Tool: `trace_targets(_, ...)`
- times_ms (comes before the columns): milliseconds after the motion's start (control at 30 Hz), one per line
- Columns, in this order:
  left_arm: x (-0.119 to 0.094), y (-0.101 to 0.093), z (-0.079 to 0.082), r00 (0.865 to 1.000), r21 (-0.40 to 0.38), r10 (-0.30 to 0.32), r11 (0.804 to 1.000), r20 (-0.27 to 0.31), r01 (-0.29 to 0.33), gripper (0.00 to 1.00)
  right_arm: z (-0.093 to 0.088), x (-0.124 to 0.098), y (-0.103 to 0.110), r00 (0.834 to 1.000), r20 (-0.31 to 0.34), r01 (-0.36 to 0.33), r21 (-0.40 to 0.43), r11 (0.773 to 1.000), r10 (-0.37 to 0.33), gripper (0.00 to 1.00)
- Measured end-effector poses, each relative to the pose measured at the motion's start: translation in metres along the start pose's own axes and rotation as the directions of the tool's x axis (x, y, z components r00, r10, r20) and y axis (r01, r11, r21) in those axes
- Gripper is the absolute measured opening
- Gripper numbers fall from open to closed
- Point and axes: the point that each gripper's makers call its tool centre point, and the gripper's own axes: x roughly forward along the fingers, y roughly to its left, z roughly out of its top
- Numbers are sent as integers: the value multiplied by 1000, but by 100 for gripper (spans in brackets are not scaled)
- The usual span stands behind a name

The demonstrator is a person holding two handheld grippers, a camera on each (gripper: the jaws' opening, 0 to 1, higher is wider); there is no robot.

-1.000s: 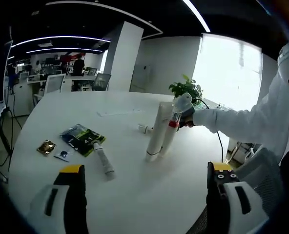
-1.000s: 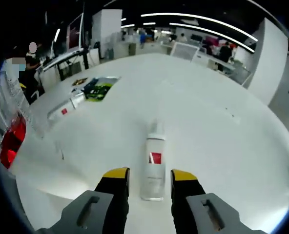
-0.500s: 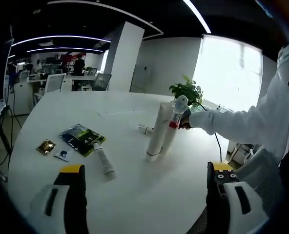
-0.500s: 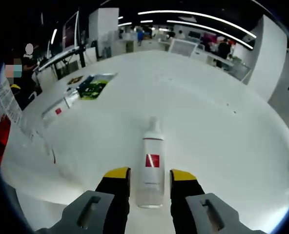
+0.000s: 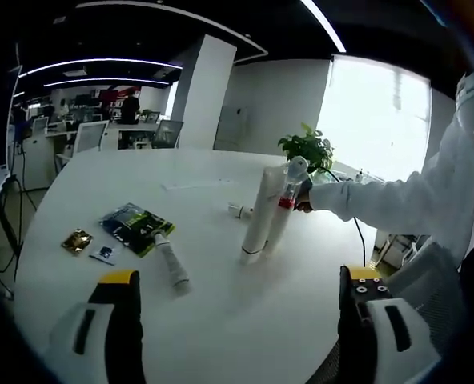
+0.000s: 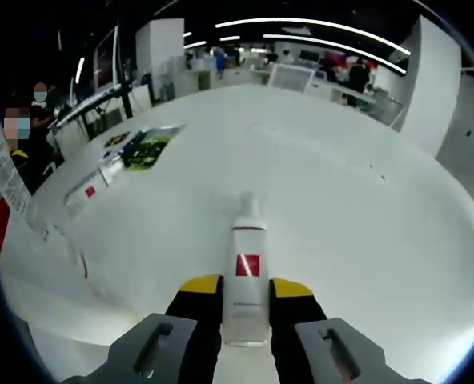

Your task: Arrange the skincare products in the storage area until every visible bottle or jar stands upright without overlapping.

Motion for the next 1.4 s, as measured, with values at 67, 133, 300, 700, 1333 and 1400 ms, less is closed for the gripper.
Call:
trace_targets(67, 0, 1, 1, 1000, 0, 2, 1000, 4, -2, 99, -1, -2, 1, 1000, -1, 3, 5, 1000, -3, 15)
trace_targets(133, -1, 1, 2, 1000, -2, 3, 1000, 9, -3, 98, -2, -4, 3, 1000, 1, 7, 11, 1000, -7, 14)
trace_targets(300, -2, 0, 5, 1000, -3, 5, 1000, 17, -5, 98, -2, -1, -2, 1000, 11, 17, 30, 999, -17, 14)
trace_targets(700, -1, -2, 3, 1000, -4, -2, 1000, 12, 2, 97, -14, -11, -8, 999, 41, -7, 158, 987, 1, 14)
trace_targets(1333, 0, -11, 8, 999, -41, -30, 999, 27, 31, 91, -58, -65, 1, 990, 138, -74, 472, 878, 9, 13)
trace_targets(1400, 1, -12, 8, 999, -41, -32, 999, 21, 33, 90, -63, -73, 8, 987, 163, -99, 525, 846, 15, 13)
